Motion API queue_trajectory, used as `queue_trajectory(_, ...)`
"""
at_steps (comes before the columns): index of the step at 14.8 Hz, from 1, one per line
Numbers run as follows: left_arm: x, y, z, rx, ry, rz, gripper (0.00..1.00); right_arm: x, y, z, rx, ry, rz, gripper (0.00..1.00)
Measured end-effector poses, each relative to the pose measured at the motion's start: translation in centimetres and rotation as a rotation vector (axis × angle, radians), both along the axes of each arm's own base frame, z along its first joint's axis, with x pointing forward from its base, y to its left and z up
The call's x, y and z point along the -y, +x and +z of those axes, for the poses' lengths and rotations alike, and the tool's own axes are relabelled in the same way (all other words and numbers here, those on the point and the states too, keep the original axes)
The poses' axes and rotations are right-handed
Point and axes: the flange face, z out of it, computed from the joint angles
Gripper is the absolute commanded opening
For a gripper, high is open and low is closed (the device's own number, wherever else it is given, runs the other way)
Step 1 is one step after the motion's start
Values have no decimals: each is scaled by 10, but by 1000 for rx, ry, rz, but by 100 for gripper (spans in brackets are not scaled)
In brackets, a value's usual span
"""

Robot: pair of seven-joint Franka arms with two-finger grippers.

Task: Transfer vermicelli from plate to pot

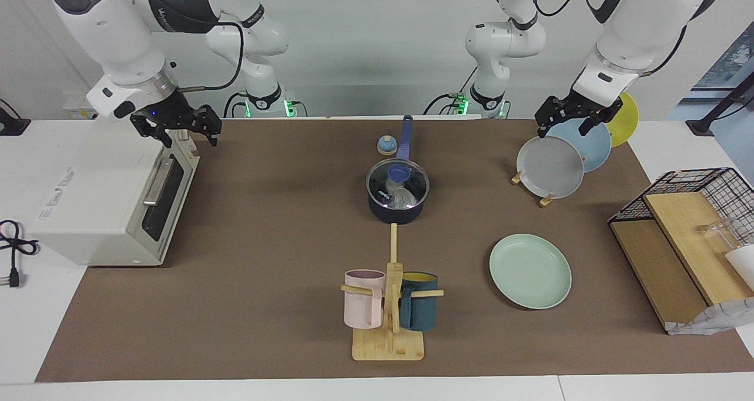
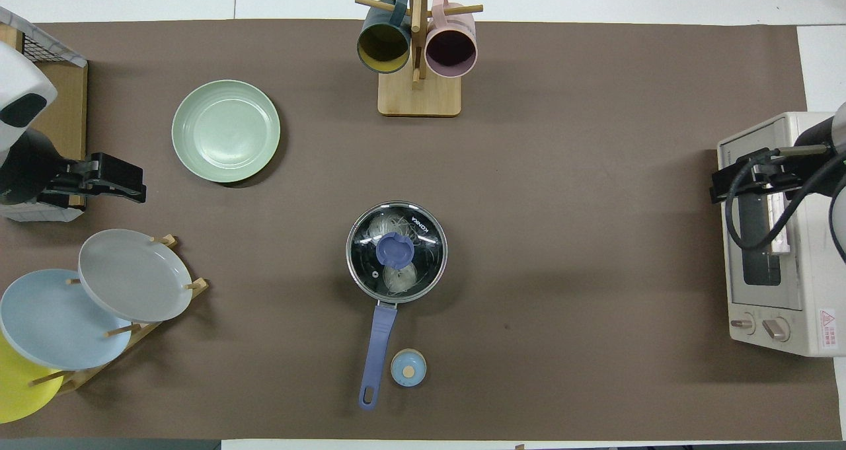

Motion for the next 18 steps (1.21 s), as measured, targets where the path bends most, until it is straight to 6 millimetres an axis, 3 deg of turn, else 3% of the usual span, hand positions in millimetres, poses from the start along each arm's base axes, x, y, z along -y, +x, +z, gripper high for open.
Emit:
queue_trajectory(10, 0, 0, 0, 0, 0, 0, 100, 9, -5, 4, 19, -2, -16, 100)
queue_trajectory(18, 0, 0, 0, 0, 0, 0, 100, 11, -8, 28, 59, -3, -19, 100)
